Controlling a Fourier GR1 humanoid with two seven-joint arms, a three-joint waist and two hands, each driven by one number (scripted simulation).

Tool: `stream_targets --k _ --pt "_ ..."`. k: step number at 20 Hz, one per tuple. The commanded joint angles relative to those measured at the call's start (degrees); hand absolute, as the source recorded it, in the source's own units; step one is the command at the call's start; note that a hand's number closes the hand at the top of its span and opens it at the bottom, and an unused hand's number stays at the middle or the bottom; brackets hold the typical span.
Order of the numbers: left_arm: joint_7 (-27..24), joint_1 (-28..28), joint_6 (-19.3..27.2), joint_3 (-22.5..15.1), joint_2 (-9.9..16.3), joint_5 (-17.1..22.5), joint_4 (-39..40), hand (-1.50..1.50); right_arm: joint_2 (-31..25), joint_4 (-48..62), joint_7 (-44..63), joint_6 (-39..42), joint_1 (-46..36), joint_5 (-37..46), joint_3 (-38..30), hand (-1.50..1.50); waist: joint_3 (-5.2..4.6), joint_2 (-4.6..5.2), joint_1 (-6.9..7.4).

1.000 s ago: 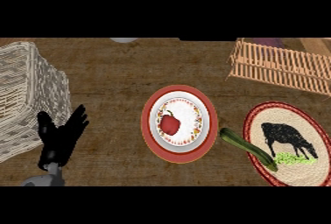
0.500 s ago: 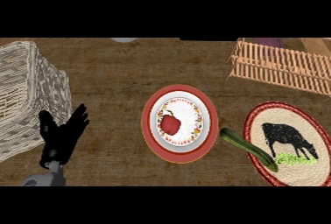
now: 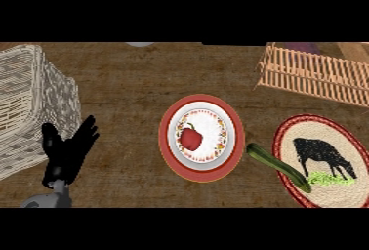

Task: Pick the lemon from the placemat and place it in the tiered shelf

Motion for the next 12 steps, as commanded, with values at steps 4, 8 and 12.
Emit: stream_targets --k 4,8,12 --pt "-2.5 -0.4 -1.2 0.7 0.8 -0.4 2.8 0.0 -1.2 10.1 -7.9 -1.8 -4.8 0.4 -1.1 1.5 -0.02 0.14 0.1" --pt "-1.6 -0.1 -0.7 0.5 0.0 -0.2 2.0 0.0 -0.8 12.6 -7.4 -1.6 -6.8 2.1 0.1 1.5 -0.03 0.07 0.12" --pt "1.4 -1.7 -0.6 1.0 0.6 0.4 0.8 0.0 -0.3 13.4 -7.7 -2.6 -6.2 4.2 1.8 1.5 -0.02 0.0 -0.05"
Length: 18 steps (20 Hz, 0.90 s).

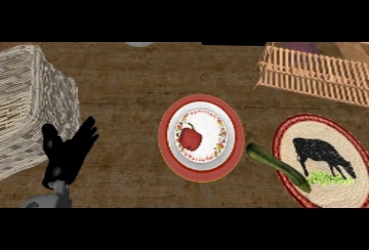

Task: Pick the lemon from the placemat and place it in the tiered shelf

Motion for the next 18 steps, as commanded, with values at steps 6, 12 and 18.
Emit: stream_targets --k 6,12,18 --pt "-0.5 -1.5 -2.2 1.9 2.0 1.4 2.1 0.0 0.2 3.2 2.4 -6.0 -1.3 -8.1 -9.9 -1.5 0.01 -0.04 -0.38" --pt "-1.9 0.7 0.2 0.5 -0.4 -0.3 0.7 0.0 0.5 2.8 4.5 -5.0 -3.7 -15.3 -16.1 -1.5 0.0 -0.31 -0.68" --pt "-1.9 -1.3 -2.1 1.5 0.9 1.0 3.1 0.0 -3.5 5.2 4.9 -9.5 -6.8 -19.4 -21.5 -1.5 0.01 0.3 0.28"
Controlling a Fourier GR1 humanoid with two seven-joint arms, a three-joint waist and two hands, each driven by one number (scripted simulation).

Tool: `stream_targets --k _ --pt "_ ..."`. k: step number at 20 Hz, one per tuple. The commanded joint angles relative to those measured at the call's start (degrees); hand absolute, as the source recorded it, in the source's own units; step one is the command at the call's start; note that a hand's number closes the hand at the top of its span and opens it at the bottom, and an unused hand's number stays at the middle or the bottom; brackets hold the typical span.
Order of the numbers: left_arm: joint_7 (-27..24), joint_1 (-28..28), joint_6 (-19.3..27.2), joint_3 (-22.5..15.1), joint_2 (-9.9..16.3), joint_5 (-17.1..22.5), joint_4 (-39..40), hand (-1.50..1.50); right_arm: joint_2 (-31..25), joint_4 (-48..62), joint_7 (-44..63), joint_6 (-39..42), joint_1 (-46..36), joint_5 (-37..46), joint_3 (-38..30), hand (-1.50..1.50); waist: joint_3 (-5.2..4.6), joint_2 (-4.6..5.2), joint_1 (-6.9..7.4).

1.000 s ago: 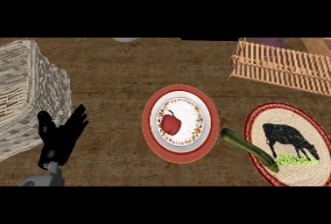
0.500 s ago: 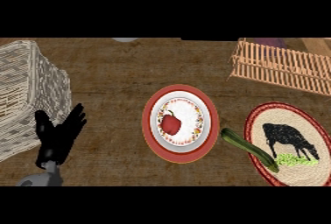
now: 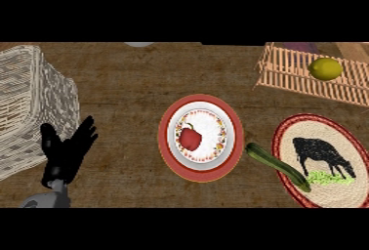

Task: Pick the lemon from the placemat and place it in the tiered shelf

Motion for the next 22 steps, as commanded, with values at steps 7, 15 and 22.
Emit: stream_targets --k 7,15,22 --pt "2.3 -0.8 0.6 0.3 0.2 0.3 -2.6 0.0 -8.1 0.6 2.1 -11.6 1.0 -1.1 -3.9 -1.5 0.01 0.1 0.22" --pt "1.2 -1.5 1.6 0.1 -0.8 -0.7 0.6 0.0 -19.9 3.6 1.3 -5.3 7.4 -8.4 -12.0 -1.5 0.06 0.0 -0.96" --pt "1.8 0.4 0.9 -0.3 -1.0 0.1 -2.7 0.0 -26.9 6.7 -3.3 5.7 15.0 -12.5 -15.0 -1.5 0.12 -0.04 -0.47"
